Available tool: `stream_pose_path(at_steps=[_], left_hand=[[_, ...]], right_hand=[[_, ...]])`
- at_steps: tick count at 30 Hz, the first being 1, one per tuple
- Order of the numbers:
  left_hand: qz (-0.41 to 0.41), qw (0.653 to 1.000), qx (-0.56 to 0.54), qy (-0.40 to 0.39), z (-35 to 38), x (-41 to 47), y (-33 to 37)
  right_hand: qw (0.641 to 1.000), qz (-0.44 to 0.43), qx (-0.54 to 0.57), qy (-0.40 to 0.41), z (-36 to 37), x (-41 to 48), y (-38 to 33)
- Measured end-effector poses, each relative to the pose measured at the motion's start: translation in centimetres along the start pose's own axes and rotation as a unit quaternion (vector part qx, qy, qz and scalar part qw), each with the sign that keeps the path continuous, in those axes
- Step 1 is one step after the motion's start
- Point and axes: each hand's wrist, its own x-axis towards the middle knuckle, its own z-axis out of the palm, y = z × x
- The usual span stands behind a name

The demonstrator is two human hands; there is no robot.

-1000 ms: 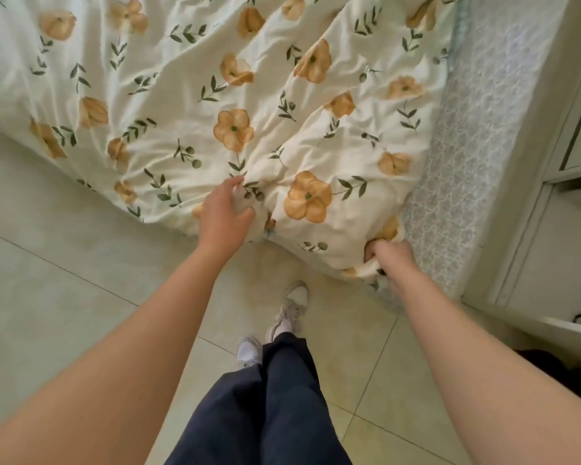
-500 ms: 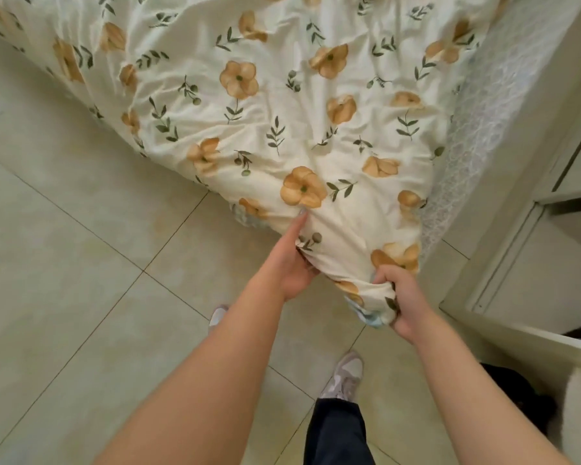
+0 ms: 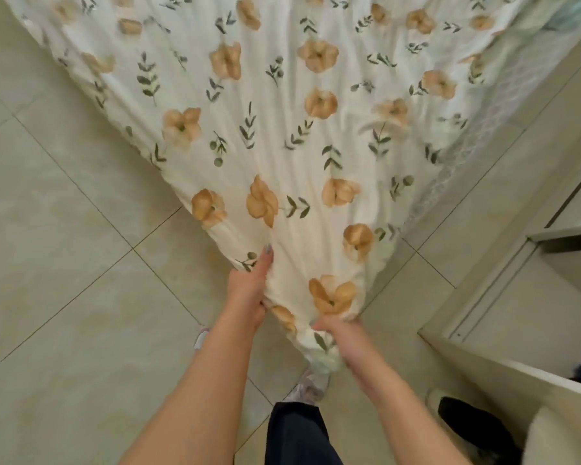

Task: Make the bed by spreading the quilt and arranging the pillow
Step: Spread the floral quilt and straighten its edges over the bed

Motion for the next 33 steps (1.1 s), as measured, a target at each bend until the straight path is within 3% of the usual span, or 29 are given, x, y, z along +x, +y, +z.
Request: stream_pose_path(at_steps=[2, 5, 7, 10, 13, 15, 17, 19, 22, 24, 26, 28, 29, 31, 33], left_hand=[[-0.068, 0.997, 0.025, 0.011, -0.3, 0.5, -1.0], [-0.135, 0.982, 0.095, -0.089, 0.3, 0.7, -0.8], [-0.142, 0.975, 0.088, -0.145, 0.2, 0.6, -1.2], [-0.110, 0.980, 0.036, -0.160, -0.8, 0.3, -2.5], [-0.053, 0.981, -0.009, -0.185, -1.5, -0.4, -2.7], [-0.024, 0.977, -0.024, -0.210, -1.6, -1.0, -2.4], [-0.014, 0.972, -0.040, -0.229, -2.1, -1.4, -2.5], [-0.030, 0.969, -0.052, -0.238, -3.1, -1.5, -3.7], [-0.080, 0.989, -0.022, -0.126, -4.1, -0.9, -6.8], [-0.075, 0.996, 0.035, -0.022, -4.0, 0.0, -8.6], [-0.071, 0.992, 0.083, 0.064, -3.5, 1.2, -9.6], [-0.071, 0.974, 0.146, 0.155, -3.0, 2.2, -9.7], [-0.069, 0.963, 0.178, 0.192, -2.8, 2.4, -9.2], [-0.045, 0.951, 0.215, 0.219, -2.2, 3.3, -8.3], [0.047, 0.955, 0.222, 0.193, -1.8, 4.4, -7.4]], right_hand=[[0.999, 0.020, -0.041, 0.003, 0.4, 2.0, 1.2], [0.998, -0.021, -0.042, -0.035, 0.5, 4.0, -0.3], [0.991, -0.032, -0.090, -0.096, 0.2, 4.2, -1.0], [0.977, 0.002, -0.150, -0.154, -1.9, 4.7, -1.5], [0.980, 0.003, 0.039, -0.194, -3.5, 5.9, -4.1], [0.960, -0.017, 0.201, -0.192, -4.0, 6.4, -5.9], [0.956, -0.038, 0.243, -0.161, -4.4, 6.6, -5.9], [0.968, -0.001, 0.191, -0.164, -5.1, 6.7, -4.1], [0.996, 0.058, 0.023, -0.071, -5.6, 7.4, -1.7], [0.995, 0.034, -0.091, 0.030, -5.2, 8.2, -1.8], [0.965, -0.018, -0.196, 0.173, -4.3, 8.3, -2.4], [0.903, -0.104, -0.254, 0.331, -3.7, 7.9, -3.3], [0.877, -0.157, -0.271, 0.365, -3.3, 7.6, -3.8], [0.836, -0.277, -0.344, 0.327, -2.0, 7.9, -4.9], [0.780, -0.364, -0.448, 0.244, -0.2, 9.1, -5.9]])
